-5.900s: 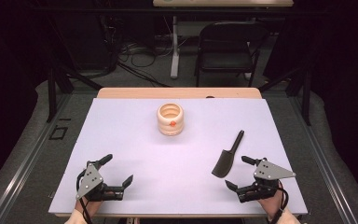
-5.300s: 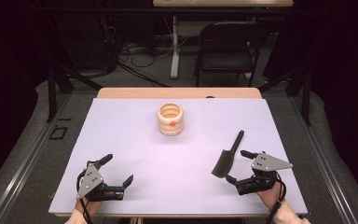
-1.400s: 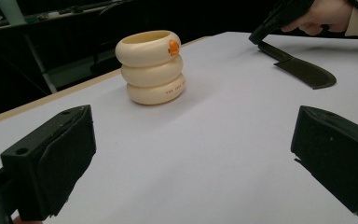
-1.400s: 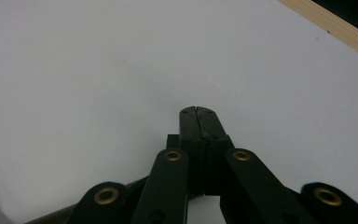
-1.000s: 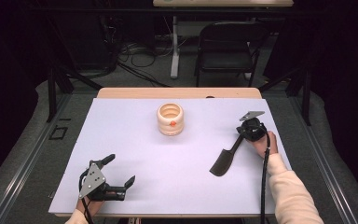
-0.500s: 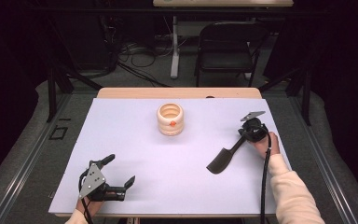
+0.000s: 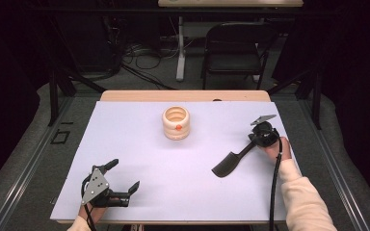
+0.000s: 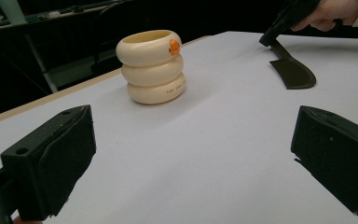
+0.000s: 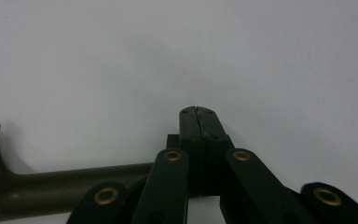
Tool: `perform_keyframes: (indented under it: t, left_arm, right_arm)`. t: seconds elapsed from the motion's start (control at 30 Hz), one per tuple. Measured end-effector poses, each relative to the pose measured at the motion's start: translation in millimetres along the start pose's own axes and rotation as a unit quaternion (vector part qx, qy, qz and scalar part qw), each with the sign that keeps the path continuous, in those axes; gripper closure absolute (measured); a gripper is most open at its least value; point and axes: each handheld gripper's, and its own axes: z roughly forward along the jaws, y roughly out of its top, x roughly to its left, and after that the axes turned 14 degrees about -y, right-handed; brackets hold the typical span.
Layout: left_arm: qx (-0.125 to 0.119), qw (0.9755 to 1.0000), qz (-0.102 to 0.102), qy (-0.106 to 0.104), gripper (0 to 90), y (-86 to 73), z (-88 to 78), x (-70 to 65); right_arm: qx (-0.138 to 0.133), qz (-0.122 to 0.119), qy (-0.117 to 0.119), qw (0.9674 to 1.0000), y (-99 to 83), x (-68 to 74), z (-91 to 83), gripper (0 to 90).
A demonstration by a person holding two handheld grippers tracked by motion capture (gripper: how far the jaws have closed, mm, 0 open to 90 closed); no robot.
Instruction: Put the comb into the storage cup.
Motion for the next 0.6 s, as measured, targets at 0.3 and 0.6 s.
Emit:
perform_keyframes:
  t: [0.3, 0.6]
  left_arm:
    - [0.002, 1.0, 0.003, 0.0, 0.0, 0.2, 0.0, 0.0]
    - [0.003, 1.0, 0.001, -0.001, 0.0, -0.3, 0.2, 0.6]
  right_arm:
    - [0.005, 0.001, 0.001, 1.0, -1.7, -2.0, -2.3, 90.0]
    - [0.018, 0.002, 0.003, 0.9998, -2.1, -0.9, -4.7, 90.0]
